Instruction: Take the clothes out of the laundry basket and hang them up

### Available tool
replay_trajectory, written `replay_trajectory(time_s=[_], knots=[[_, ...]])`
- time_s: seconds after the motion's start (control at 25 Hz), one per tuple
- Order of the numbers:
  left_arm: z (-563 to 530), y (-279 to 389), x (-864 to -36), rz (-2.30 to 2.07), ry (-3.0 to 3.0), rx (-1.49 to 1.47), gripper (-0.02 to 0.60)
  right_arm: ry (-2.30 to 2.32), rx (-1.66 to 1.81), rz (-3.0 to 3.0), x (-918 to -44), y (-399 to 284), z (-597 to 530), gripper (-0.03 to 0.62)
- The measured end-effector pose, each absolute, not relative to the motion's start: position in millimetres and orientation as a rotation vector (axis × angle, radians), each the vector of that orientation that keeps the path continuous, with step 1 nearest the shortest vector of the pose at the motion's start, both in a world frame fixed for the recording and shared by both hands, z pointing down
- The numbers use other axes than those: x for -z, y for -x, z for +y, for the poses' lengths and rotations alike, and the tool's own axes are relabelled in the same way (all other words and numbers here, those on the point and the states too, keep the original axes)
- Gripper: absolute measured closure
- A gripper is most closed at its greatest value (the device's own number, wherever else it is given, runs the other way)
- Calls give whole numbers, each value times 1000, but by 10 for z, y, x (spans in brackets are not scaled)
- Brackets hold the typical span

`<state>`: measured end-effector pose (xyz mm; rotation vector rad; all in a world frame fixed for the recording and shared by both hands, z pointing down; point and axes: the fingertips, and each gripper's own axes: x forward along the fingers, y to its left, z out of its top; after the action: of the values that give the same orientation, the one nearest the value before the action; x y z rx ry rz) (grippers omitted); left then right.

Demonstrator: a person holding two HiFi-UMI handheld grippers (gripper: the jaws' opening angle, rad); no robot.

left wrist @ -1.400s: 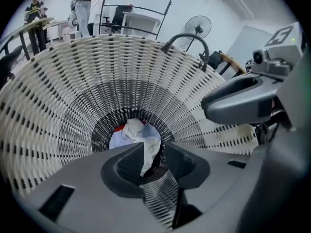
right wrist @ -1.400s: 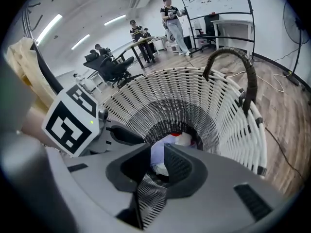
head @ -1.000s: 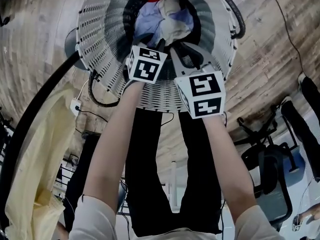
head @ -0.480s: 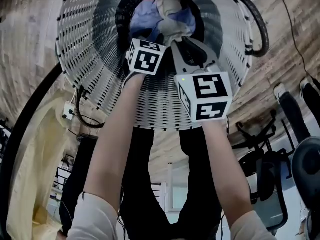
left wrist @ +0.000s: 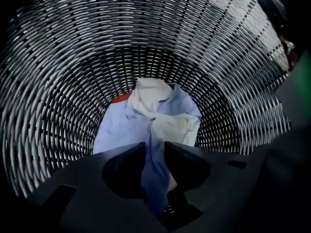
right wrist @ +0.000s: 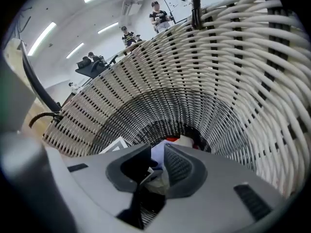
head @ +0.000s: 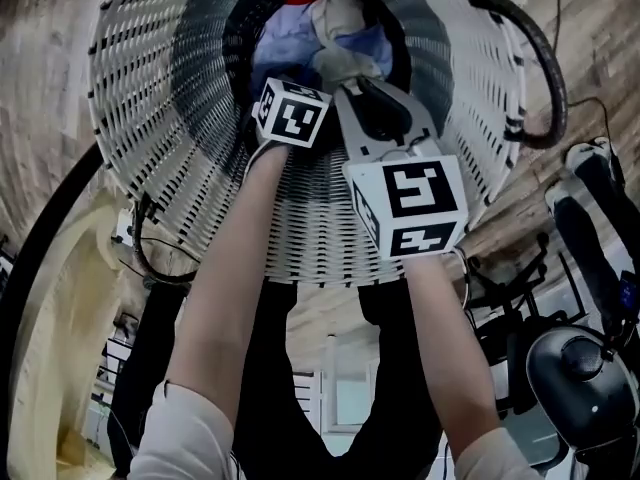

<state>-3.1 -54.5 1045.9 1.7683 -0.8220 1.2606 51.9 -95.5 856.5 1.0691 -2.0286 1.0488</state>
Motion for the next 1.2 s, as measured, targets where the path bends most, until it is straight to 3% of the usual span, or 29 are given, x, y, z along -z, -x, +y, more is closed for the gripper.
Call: replay_trajectory(time_s=[0.36, 1.2], knots=[[-527, 51, -10437, -807, -1780, -1307, 549, -1086, -1061, -2019, -8530, -529, -928, 510], [-597, -3, -9104, -816, -1873, -1326, 555, -1118, -1055, -2011, -7545, -635, -992, 513]])
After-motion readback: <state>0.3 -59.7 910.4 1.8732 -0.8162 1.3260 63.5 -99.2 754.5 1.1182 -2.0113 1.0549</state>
